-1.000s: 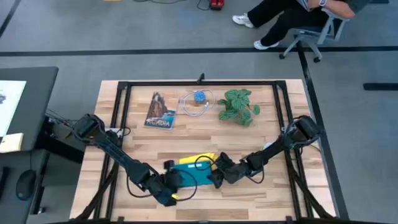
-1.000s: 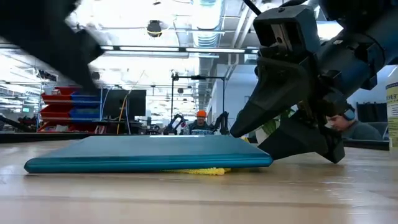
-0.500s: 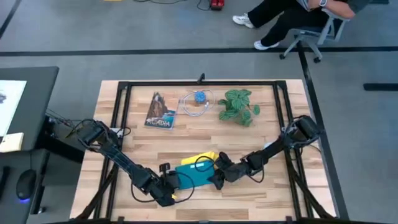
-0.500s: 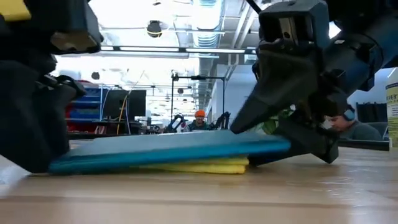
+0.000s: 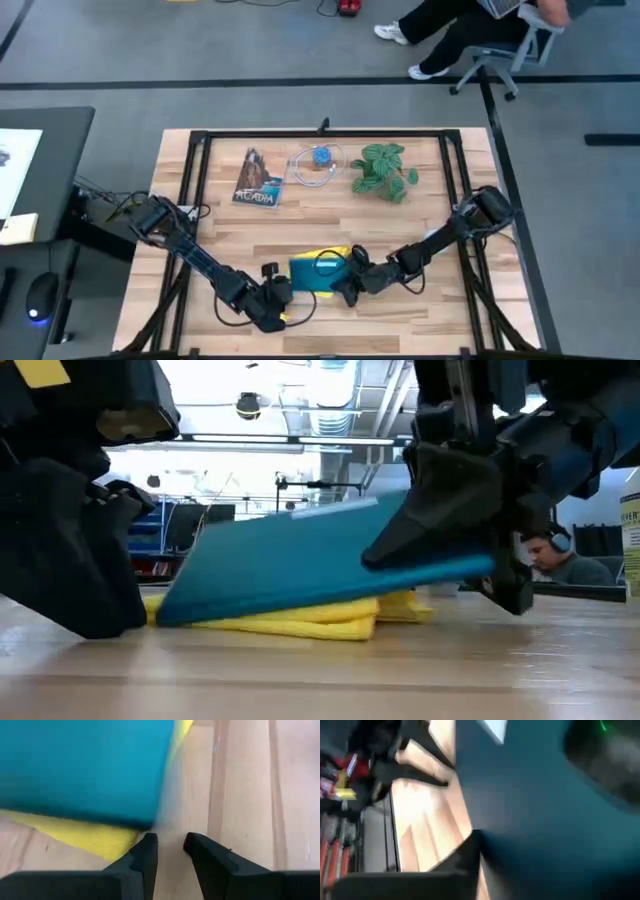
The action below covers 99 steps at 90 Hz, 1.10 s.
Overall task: Clean tablet
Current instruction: Spray the back of the tablet using the cleaning bottle
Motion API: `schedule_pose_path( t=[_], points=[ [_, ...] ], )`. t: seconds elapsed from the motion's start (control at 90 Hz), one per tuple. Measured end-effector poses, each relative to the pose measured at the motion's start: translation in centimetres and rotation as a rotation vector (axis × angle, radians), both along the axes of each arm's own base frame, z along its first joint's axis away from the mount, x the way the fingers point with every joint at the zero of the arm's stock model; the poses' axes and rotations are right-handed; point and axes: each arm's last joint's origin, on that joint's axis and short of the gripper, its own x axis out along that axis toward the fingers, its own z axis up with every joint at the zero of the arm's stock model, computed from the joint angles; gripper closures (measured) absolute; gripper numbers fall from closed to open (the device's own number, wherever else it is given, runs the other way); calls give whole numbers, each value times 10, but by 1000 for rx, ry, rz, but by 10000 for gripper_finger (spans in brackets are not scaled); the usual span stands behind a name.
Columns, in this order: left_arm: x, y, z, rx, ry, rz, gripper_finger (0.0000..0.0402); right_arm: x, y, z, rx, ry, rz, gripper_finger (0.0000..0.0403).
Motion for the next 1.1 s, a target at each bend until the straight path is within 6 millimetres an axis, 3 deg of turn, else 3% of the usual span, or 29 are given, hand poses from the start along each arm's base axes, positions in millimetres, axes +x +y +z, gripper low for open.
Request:
schedule_pose_path(
  t=[0.1,0.2,0.4,0.522,0.756,0.933,1.1],
  points=[
    [-6,-9,12,-11,36,-18,307,-2,-1,5,-19,-7,9,385],
    [-14,-20,38,-19,31,-46,307,-4,-1,16,-47,-16,40,384],
    [-23,-32,99,57,-190,-80,307,-10,-2,49,-109,-18,123,389],
    [-19,-29,129,169,-313,-137,305,-6,1,70,-192,50,204,390],
    [13,4,133,237,-258,-178,249,6,8,100,-325,142,320,389],
    [31,26,121,257,-169,-170,183,8,8,106,-353,141,331,389],
    [34,33,119,251,-150,-146,166,7,6,104,-372,173,326,388]
  ],
)
